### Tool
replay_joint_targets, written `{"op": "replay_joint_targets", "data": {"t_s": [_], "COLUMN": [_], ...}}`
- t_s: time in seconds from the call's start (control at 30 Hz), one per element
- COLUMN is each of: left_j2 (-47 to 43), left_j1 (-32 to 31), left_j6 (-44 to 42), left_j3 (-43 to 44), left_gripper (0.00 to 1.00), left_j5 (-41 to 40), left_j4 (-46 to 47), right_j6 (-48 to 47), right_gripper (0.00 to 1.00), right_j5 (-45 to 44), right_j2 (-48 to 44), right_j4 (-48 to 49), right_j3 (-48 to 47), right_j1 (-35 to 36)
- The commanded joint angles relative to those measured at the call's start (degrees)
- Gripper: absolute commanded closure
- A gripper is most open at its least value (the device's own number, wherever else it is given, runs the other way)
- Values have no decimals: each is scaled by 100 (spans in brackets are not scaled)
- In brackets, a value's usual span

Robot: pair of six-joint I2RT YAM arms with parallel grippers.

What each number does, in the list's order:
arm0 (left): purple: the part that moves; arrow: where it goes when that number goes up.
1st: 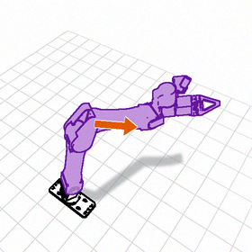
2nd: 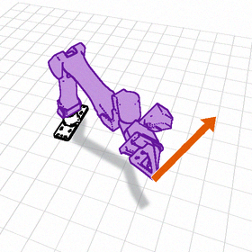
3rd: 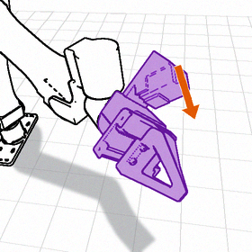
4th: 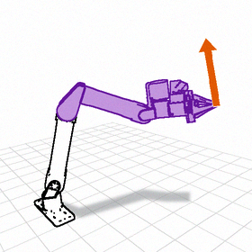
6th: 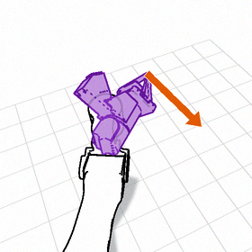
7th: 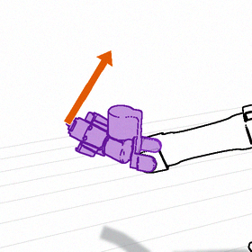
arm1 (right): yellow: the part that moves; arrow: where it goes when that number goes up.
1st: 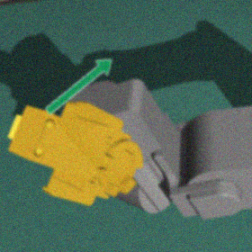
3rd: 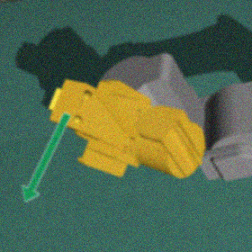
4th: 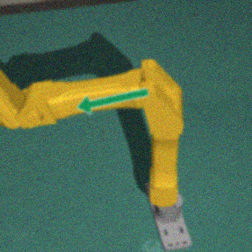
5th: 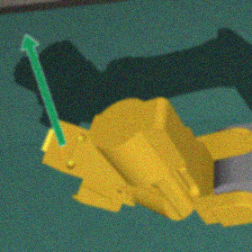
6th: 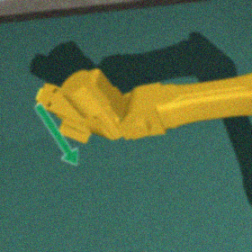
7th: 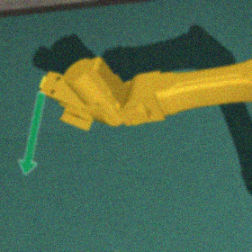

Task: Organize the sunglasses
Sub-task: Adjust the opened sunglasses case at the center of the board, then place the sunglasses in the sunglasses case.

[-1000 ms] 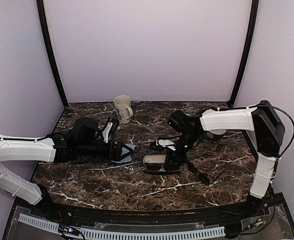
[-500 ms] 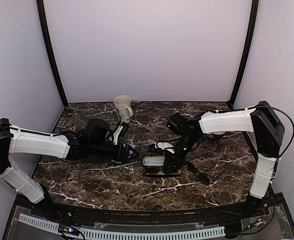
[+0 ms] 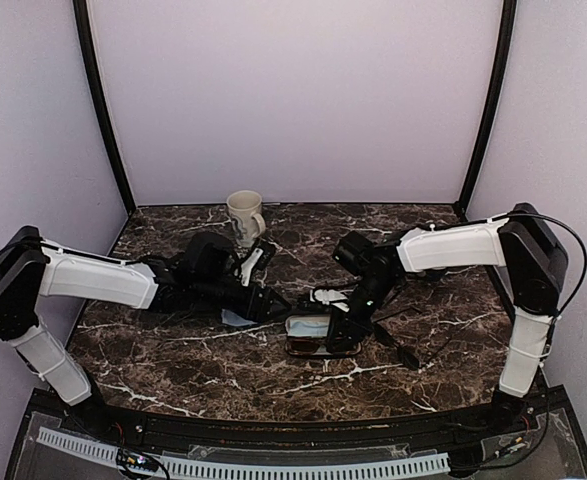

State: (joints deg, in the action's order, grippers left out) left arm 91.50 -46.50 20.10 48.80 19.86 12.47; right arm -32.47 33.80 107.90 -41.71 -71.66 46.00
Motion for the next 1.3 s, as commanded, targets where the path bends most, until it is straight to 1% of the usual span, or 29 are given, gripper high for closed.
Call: {"op": "replay_joint_targets", "data": {"t_s": [0.0, 0.2, 0.3, 0.63, 0.8, 1.03, 1.27], "left_j2": [264, 778, 975, 1229, 1341, 1318, 1300], "left_j1": [14, 18, 17, 13, 10, 1, -58], "left_j6": [-450, -427, -432, -412, -540, -836, -982], "left_j3": [209, 398, 496, 539, 567, 552, 533], "left_gripper": [35, 35, 40, 54, 61, 66, 67], "left_j5": [387, 989, 1176, 1790, 1938, 2078, 2066], "left_j4": [183, 565, 634, 930, 881, 828, 827], "right_j6": [57, 121, 163, 269, 322, 486, 639], "right_gripper": [69, 69, 68, 68, 68, 67, 64], "right_j5": [44, 35, 3, -42, -63, -129, -168], "right_j2": [-60, -85, -138, -169, -239, -269, -245], "right_j4": [148, 241, 264, 338, 353, 324, 342], "right_j3": [98, 184, 212, 236, 240, 223, 209], "right_j1": [41, 39, 40, 34, 36, 36, 43]}}
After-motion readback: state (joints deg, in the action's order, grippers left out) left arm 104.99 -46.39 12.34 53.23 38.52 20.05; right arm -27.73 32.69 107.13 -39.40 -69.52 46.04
